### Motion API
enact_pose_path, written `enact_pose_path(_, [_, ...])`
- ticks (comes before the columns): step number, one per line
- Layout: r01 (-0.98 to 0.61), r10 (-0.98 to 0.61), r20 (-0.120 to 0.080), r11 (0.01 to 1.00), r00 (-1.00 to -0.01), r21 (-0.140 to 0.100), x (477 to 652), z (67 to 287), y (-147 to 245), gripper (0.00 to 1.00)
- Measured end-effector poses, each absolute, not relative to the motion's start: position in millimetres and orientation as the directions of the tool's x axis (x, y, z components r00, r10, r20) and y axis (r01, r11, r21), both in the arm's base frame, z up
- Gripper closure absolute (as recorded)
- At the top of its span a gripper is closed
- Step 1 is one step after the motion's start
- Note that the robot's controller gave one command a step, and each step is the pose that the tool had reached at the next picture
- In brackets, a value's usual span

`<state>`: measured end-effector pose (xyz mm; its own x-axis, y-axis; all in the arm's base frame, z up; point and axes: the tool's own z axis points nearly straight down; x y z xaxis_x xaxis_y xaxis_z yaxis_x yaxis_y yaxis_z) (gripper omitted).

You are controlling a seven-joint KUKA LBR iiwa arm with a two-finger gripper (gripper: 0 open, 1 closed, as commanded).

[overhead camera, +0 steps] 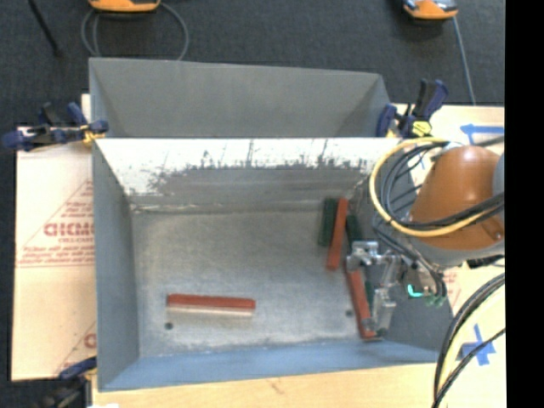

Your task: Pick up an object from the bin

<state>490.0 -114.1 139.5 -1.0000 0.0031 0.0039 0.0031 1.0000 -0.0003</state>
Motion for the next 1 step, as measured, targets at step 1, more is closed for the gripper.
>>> enact_pose_path(1, [-0.644,-0.644,-0.009,0.765,-0.765,-0.009,536.2,72.6,-133.1,0.0])
